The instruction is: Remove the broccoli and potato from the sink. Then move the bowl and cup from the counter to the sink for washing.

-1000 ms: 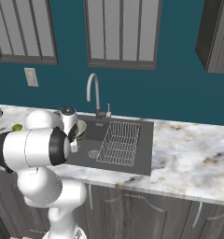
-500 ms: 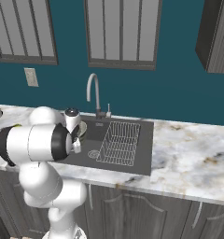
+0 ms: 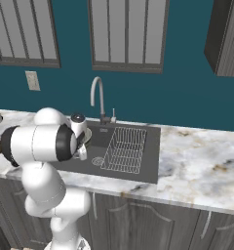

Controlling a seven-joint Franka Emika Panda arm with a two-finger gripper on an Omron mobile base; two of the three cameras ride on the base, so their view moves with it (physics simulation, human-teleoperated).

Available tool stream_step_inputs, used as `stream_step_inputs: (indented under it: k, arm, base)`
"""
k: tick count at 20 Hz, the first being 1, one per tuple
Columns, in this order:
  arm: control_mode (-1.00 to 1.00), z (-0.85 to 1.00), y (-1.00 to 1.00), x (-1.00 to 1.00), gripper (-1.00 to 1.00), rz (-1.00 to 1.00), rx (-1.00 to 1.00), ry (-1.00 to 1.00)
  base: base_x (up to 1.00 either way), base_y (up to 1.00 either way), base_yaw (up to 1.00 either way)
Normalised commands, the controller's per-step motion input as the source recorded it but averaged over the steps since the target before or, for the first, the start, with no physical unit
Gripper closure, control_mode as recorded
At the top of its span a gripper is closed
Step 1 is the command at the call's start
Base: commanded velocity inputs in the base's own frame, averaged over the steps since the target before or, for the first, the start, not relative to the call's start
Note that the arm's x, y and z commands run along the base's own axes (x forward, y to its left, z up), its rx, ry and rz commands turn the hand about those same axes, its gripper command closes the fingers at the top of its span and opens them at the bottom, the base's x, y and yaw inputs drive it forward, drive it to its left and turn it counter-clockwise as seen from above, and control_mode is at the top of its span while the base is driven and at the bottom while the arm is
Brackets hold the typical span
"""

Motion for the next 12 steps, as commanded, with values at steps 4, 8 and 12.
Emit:
stream_step_inputs:
  k: [4, 8, 12]
  arm:
    - [-1.0, -0.08, 0.0, 0.16, 1.0, 0.01, 0.0, 0.0]
    - [-1.0, -0.1, 0.0, 0.16, 1.0, 0.01, 0.0, 0.0]
    - [-1.0, -0.18, 0.0, 0.18, 1.0, 0.0, 0.0, -0.02]
  base:
    - [0.0, 0.0, 0.0]
    - [0.0, 0.0, 0.0]
    - [0.0, 0.0, 0.0]
